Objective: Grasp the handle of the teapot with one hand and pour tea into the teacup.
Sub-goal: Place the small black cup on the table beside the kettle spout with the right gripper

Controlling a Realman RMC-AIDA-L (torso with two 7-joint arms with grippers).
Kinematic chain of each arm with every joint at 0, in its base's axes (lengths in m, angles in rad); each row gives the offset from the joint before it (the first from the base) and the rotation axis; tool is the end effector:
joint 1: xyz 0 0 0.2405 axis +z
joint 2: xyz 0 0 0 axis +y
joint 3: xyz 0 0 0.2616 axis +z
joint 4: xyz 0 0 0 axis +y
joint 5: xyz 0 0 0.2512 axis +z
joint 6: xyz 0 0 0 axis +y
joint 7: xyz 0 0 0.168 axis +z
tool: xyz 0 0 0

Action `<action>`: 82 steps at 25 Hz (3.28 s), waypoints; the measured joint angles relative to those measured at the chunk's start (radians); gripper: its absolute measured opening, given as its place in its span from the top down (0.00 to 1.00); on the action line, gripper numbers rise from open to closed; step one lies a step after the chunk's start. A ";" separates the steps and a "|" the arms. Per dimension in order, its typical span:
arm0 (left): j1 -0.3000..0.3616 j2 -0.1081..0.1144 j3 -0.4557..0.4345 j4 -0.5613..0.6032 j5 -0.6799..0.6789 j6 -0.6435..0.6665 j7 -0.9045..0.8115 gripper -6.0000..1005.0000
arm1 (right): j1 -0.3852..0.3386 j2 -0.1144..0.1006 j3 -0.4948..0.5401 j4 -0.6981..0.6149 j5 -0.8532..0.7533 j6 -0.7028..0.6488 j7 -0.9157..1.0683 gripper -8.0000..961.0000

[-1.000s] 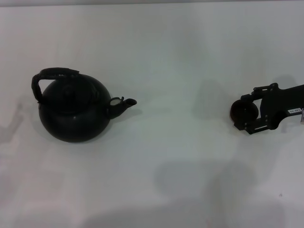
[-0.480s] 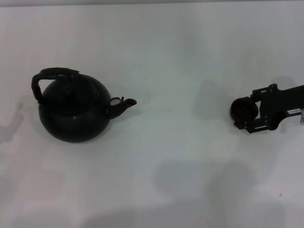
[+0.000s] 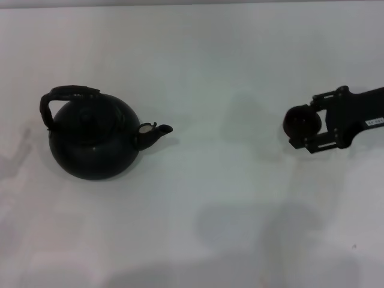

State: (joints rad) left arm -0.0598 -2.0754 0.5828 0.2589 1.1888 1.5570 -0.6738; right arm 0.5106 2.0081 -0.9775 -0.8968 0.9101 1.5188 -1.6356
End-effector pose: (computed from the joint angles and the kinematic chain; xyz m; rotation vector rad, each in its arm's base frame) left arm -0.4260 0.2250 0.0199 -1.6778 -0.6358 -0.8742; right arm 0.2942 0.3816 -0.0022 -2.9222 0.4136 0.0173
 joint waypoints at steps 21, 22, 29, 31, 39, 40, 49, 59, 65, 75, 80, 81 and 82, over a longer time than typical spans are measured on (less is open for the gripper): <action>-0.023 -0.003 0.008 -0.004 0.004 0.003 -0.006 0.22 | 0.084 0.011 -0.412 0.004 0.226 -0.154 0.071 0.25; -0.024 -0.003 0.008 -0.004 0.005 0.003 -0.006 0.22 | 0.085 0.012 -0.431 0.004 0.226 -0.173 0.078 0.25; -0.023 -0.003 0.008 -0.004 0.009 0.003 -0.007 0.22 | 0.087 0.017 -0.583 0.005 0.249 -0.294 0.114 0.25; -0.021 -0.003 0.008 -0.004 0.009 0.003 -0.007 0.22 | 0.087 0.017 -0.602 0.008 0.256 -0.311 0.117 0.25; -0.019 -0.003 0.008 -0.005 0.009 0.003 -0.004 0.22 | 0.081 0.016 -0.648 0.018 0.277 -0.370 0.116 0.25; -0.019 -0.003 0.008 -0.005 0.009 0.003 -0.004 0.22 | 0.080 0.016 -0.655 0.018 0.277 -0.377 0.116 0.25; -0.023 -0.003 0.008 -0.014 0.009 0.003 -0.002 0.22 | 0.087 0.014 -0.713 0.068 0.271 -0.464 0.111 0.25; -0.023 -0.002 0.009 -0.015 0.009 0.003 -0.001 0.22 | 0.083 0.011 -0.725 0.070 0.276 -0.491 0.110 0.25; -0.022 -0.002 0.009 -0.015 0.009 0.003 -0.001 0.22 | 0.085 0.011 -0.726 0.070 0.276 -0.484 0.115 0.25; -0.019 0.000 0.009 -0.011 0.009 0.003 -0.001 0.22 | 0.087 0.012 -0.720 0.088 0.278 -0.486 0.118 0.25; -0.019 0.000 0.009 -0.010 0.009 0.003 -0.001 0.22 | 0.089 0.014 -0.719 0.093 0.278 -0.493 0.120 0.25; -0.019 0.000 0.009 -0.010 0.009 0.003 -0.001 0.22 | 0.089 0.014 -0.718 0.093 0.278 -0.494 0.121 0.25; -0.019 0.000 0.009 -0.009 0.009 0.003 -0.001 0.22 | 0.089 0.014 -0.717 0.093 0.278 -0.495 0.122 0.25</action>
State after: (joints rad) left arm -0.0787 -2.0754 0.5920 0.2496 1.1980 1.5600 -0.6749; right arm 0.5999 2.0220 -1.6942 -0.8038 1.1884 1.0239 -1.5134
